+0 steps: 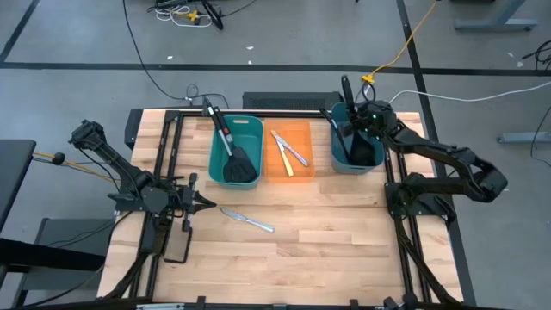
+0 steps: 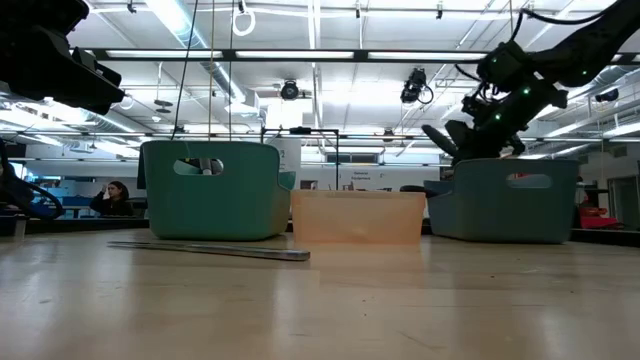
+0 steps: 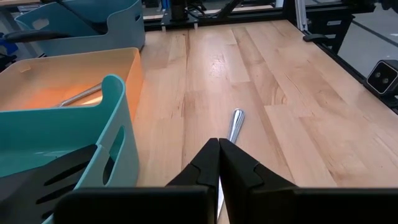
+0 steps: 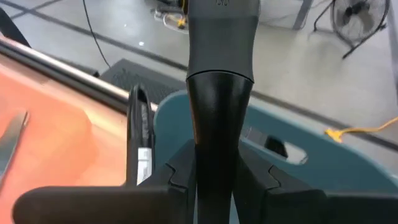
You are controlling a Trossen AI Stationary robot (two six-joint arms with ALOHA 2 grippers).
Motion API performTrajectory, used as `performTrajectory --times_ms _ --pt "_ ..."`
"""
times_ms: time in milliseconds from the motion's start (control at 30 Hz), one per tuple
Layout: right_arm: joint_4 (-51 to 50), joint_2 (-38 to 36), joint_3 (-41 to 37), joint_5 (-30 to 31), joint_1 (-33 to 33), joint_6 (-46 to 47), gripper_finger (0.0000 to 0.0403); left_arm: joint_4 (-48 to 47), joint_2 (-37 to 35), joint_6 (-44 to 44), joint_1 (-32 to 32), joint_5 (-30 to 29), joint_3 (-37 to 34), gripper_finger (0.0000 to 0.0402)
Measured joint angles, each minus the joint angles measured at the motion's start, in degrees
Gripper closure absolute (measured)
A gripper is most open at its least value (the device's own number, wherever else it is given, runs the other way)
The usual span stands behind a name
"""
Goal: Pick & Place Kitchen Items
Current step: Put the black serving spoon into the blue bin
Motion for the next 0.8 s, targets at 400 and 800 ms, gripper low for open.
performTrajectory --times_ms 400,800 --pt "0.4 7.3 0.0 -0.9 -0.3 2.7 0.0322 0.0 0.0 0.0 0.0 0.0 0.0 0.039" --pt "1.8 8.4 0.0 -2.1 -0.3 2.7 0.03 0.0 0.0 0.0 0.0 0.0 0.0 0.039"
